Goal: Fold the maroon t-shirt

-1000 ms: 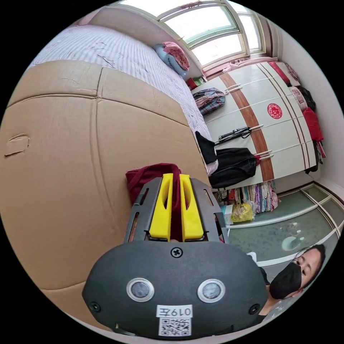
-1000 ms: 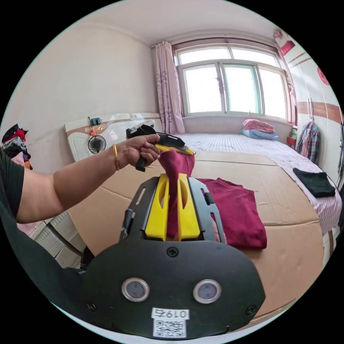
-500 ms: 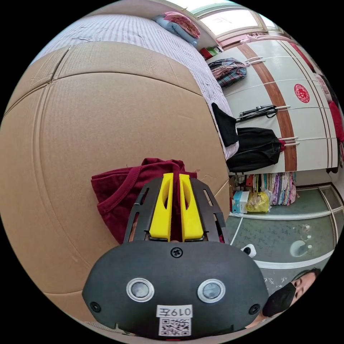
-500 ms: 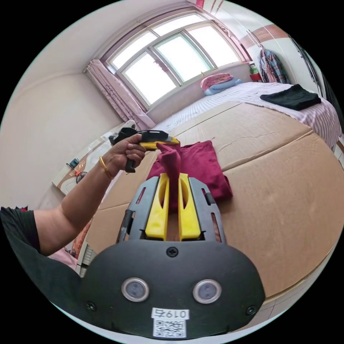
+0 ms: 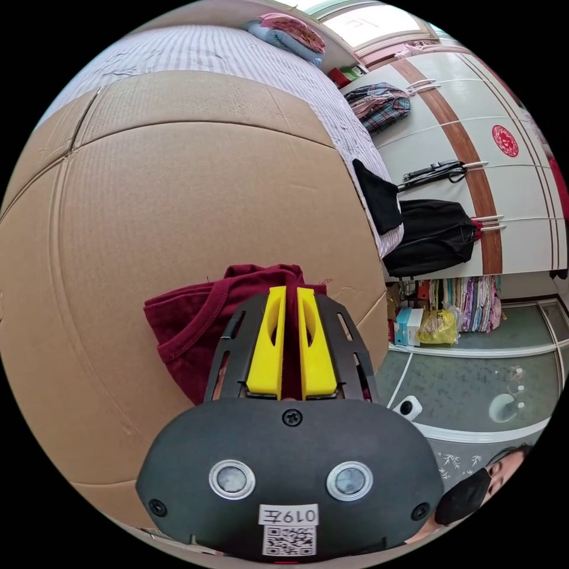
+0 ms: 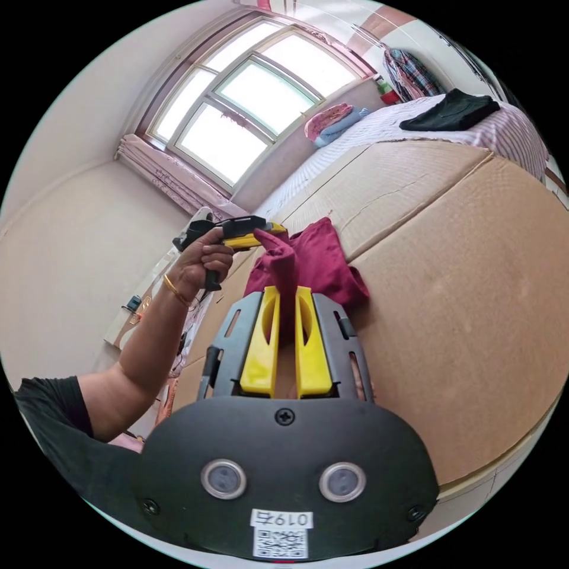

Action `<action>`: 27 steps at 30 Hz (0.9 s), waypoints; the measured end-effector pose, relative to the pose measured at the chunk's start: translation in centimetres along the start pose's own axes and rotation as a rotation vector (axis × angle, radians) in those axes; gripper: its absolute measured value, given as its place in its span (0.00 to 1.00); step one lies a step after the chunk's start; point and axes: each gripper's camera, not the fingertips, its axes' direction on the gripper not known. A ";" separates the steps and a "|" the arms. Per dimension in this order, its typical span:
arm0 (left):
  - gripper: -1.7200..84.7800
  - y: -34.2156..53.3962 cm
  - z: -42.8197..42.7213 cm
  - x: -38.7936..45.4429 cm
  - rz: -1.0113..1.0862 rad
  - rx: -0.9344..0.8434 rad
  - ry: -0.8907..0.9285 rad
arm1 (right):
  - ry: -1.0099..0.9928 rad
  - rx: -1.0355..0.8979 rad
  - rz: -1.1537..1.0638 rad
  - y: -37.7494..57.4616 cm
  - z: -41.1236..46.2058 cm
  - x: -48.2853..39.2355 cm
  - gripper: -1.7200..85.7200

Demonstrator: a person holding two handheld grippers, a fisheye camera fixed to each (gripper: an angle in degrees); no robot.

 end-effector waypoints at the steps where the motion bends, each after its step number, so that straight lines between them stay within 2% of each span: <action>1: 0.03 0.0 0.5 0.1 0.002 -0.001 0.002 | 0.002 0.006 0.010 -0.4 -0.5 0.6 0.06; 6: 0.03 -0.1 4.4 1.2 0.012 -0.022 -0.010 | -0.005 0.021 0.081 -1.7 -2.1 3.1 0.06; 14: 0.04 0.8 9.4 2.9 0.022 -0.045 -0.067 | -0.180 0.041 0.331 -3.3 -3.8 9.0 0.06; 17: 0.05 1.4 11.4 3.1 0.013 -0.052 -0.070 | -0.197 0.050 0.346 -4.1 -4.4 9.8 0.06; 19: 0.07 1.9 12.5 3.0 0.009 -0.055 -0.060 | -0.198 0.050 0.349 -4.6 -4.6 10.0 0.07; 24: 0.10 4.4 15.0 2.4 0.026 -0.025 0.104 | -0.185 0.037 0.362 -5.7 -5.2 10.7 0.08; 27: 0.09 6.0 16.7 2.6 0.046 -0.031 0.109 | -0.182 0.023 0.358 -6.2 -5.4 10.8 0.08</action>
